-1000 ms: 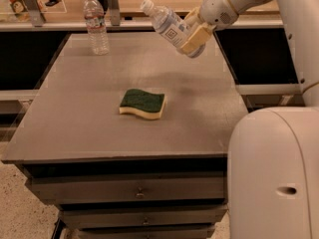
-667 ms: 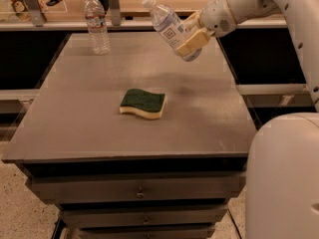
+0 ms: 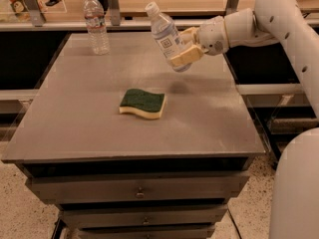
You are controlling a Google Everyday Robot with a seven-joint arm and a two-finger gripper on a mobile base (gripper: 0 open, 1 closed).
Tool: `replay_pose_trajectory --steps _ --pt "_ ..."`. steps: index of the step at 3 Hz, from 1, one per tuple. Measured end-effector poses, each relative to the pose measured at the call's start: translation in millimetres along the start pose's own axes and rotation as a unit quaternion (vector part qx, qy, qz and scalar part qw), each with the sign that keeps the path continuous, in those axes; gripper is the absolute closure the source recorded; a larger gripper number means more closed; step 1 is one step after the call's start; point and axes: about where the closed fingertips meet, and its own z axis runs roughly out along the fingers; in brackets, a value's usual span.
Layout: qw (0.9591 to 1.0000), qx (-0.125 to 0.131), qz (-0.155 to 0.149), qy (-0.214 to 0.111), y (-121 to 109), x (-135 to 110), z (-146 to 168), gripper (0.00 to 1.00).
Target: Place blue plastic bottle upright
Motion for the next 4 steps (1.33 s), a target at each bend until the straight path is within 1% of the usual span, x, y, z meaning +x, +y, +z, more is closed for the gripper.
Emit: replay_pose_trajectory --steps 1,2,3,4 --pt "0.9995 0.007 0.009 -0.031 0.9 8.9 13.6 1.0" --pt "0.9978 0.014 0.026 -0.059 2.9 17.3 24.4 1.0" --pt "0.9953 0.019 0.046 -0.083 6.2 24.7 35.6 1.0" --pt "0.9939 0.022 0.053 -0.094 8.3 27.2 40.3 1.0"
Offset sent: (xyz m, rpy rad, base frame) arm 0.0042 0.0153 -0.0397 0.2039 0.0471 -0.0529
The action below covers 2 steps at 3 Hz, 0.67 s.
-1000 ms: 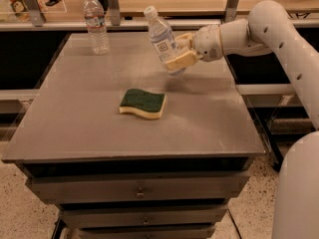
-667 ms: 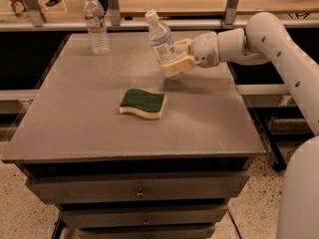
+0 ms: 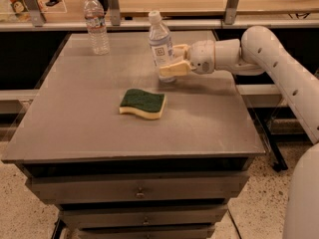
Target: Place blue plastic bottle upright
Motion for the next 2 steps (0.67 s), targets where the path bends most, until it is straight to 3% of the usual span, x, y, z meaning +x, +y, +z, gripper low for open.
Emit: replay_pose_trajectory --steps 1,2 --pt "1.0 0.0 0.0 0.0 -0.3 -2.7 -0.6 0.97" --pt "1.0 0.0 0.0 0.0 -0.3 -2.8 -0.6 0.74"
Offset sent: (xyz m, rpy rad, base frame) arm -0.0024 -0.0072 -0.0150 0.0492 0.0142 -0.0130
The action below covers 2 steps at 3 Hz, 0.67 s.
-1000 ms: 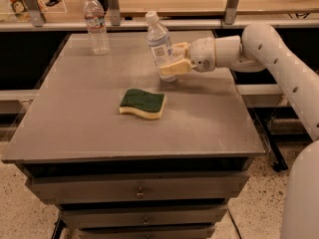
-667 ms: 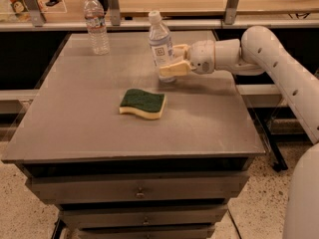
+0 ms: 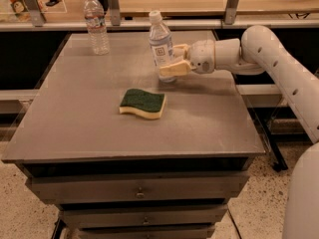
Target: Place blue plastic bottle upright
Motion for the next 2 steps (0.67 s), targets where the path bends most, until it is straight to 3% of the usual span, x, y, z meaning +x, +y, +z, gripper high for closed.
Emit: replay_pose_trajectory --steps 2 --pt "1.0 0.0 0.005 -0.003 0.2 0.9 0.0 0.28"
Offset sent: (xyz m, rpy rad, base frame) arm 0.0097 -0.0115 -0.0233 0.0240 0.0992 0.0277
